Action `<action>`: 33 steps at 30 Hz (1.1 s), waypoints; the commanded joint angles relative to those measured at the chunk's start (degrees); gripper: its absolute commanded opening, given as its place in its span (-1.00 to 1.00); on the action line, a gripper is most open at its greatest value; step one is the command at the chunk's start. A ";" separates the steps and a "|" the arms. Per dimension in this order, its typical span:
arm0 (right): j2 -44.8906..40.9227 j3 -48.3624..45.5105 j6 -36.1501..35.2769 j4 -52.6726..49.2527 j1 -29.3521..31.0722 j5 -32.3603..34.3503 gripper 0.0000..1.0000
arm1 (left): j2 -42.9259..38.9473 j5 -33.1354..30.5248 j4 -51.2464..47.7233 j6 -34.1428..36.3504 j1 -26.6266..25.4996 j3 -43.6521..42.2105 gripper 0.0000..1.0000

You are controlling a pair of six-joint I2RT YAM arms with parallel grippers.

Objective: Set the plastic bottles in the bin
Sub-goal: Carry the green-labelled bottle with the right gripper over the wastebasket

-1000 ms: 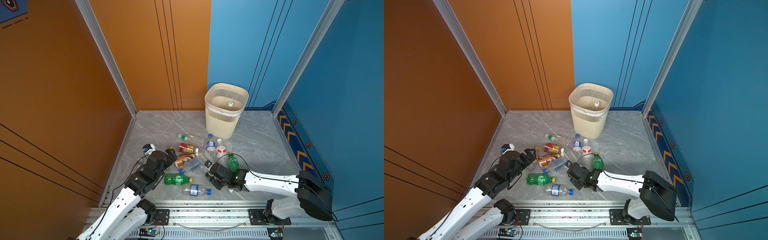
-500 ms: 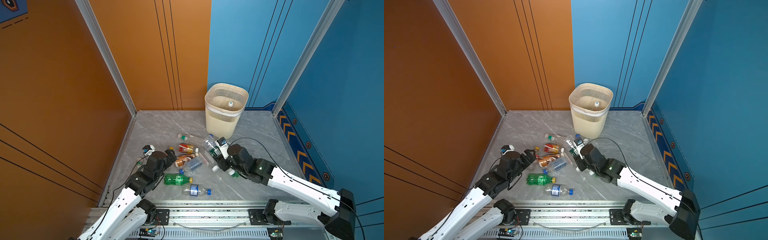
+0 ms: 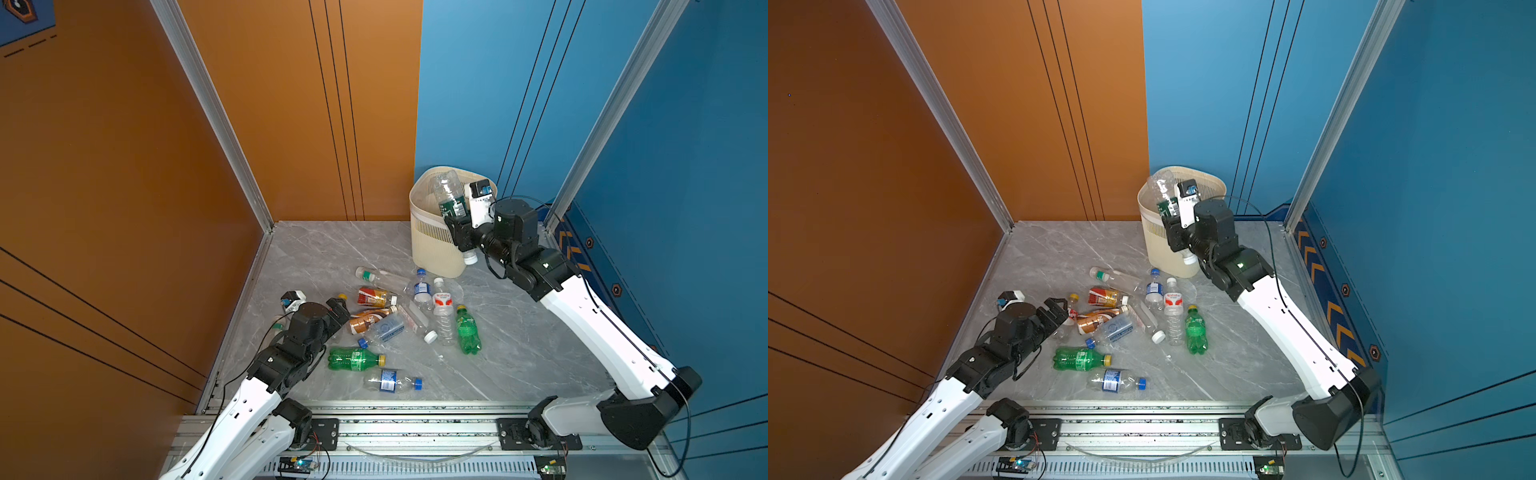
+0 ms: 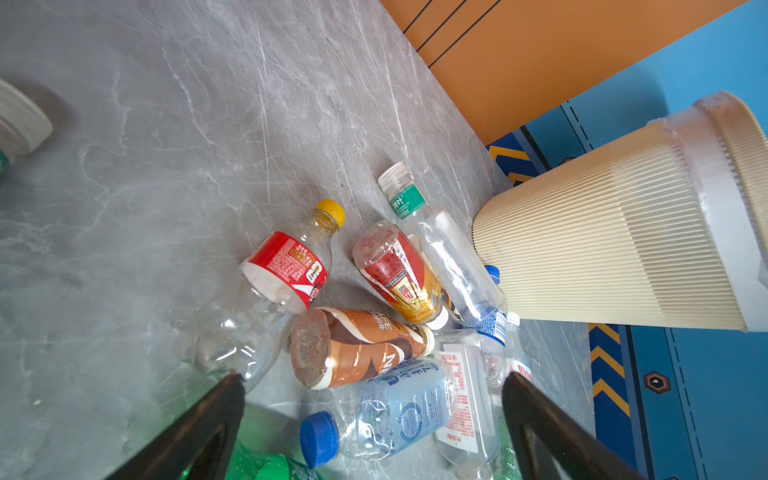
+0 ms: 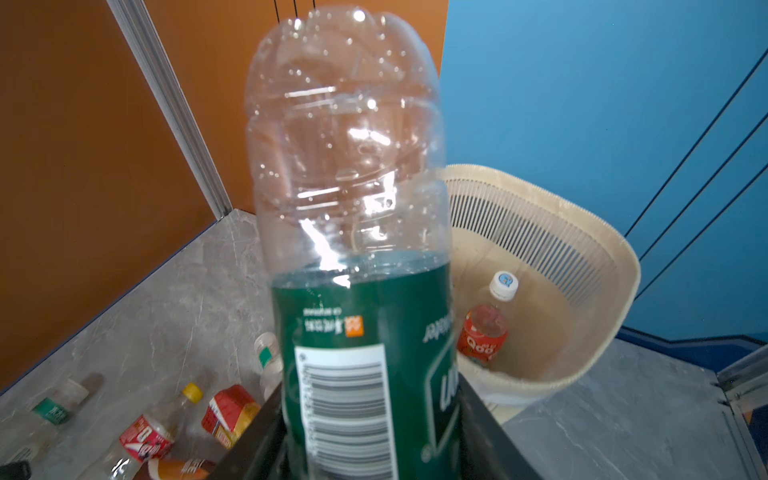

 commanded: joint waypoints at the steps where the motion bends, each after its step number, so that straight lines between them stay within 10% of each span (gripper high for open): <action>1: 4.11 6.46 -4.09 -1.70 -2.40 -3.89 0.08 | -0.94 1.73 -0.83 0.52 1.08 -0.55 0.95; 19: 24.37 32.80 -16.22 -5.82 -10.01 -11.85 0.08 | -0.77 3.52 -1.44 0.89 4.09 0.50 0.95; 33: 31.36 34.84 -22.30 -9.19 -11.69 -14.95 0.08 | 0.41 4.40 -1.10 1.01 5.26 0.50 0.95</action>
